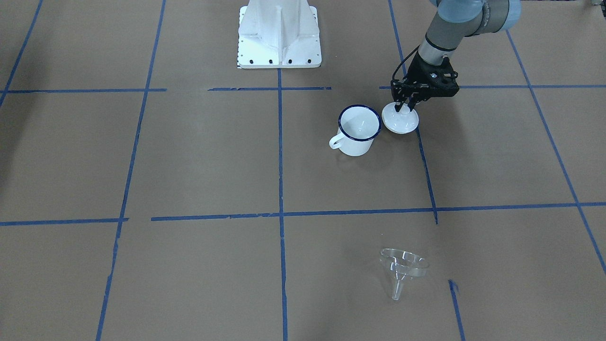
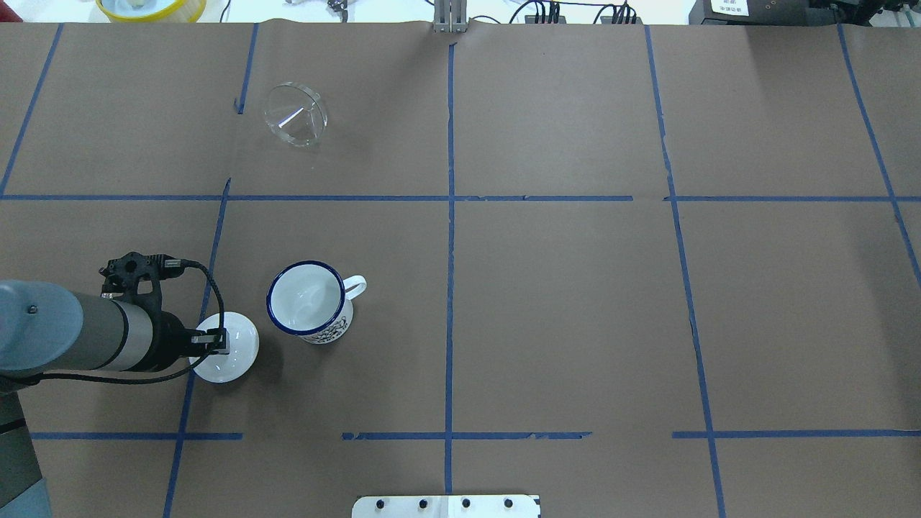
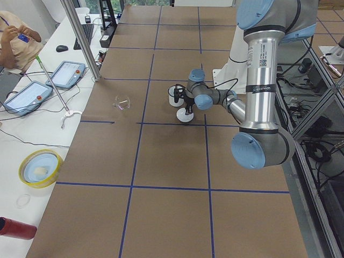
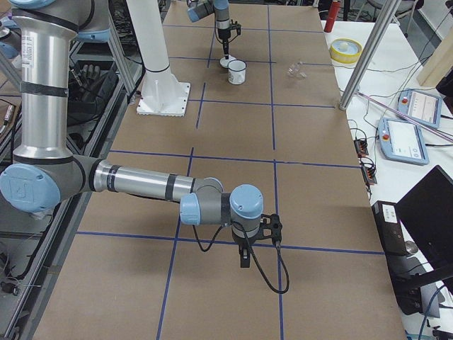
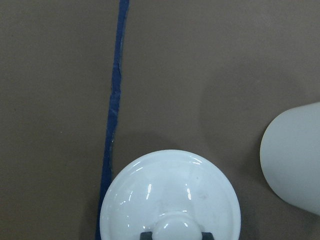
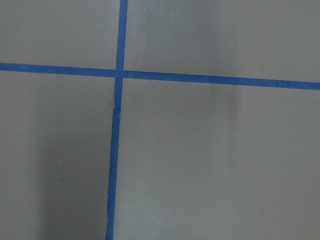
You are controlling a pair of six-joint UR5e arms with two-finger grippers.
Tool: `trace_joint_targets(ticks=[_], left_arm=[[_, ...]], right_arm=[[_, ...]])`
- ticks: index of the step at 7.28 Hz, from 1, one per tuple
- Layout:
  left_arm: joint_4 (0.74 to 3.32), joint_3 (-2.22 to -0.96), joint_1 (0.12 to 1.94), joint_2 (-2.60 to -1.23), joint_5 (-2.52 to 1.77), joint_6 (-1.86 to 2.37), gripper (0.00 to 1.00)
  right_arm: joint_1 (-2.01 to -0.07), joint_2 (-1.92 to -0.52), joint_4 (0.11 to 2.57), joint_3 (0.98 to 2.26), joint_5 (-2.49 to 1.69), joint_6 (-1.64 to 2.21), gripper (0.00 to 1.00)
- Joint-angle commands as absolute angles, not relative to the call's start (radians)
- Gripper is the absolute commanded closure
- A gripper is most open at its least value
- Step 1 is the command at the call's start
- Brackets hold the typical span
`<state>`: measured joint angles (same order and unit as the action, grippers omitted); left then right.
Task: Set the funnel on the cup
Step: 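Open the left gripper to release the lid on the table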
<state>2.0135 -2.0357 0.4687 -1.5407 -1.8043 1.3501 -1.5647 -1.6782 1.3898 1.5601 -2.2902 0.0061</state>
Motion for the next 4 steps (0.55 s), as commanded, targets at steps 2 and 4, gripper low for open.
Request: trace_joint_targets(ticks=[2,4], left_arm=[[2.014,-2.017,0.468,-1.548,-1.804,1.348,0.07],[2.016,-2.043,0.494,-1.551,-1.807,1.347,0.0]], right_arm=[[-1.565,-1.678,1.39,1.56,-2.29,0.006,0.0],[-1.565,-1.678,1.39,1.56,-2.29,0.006,0.0]])
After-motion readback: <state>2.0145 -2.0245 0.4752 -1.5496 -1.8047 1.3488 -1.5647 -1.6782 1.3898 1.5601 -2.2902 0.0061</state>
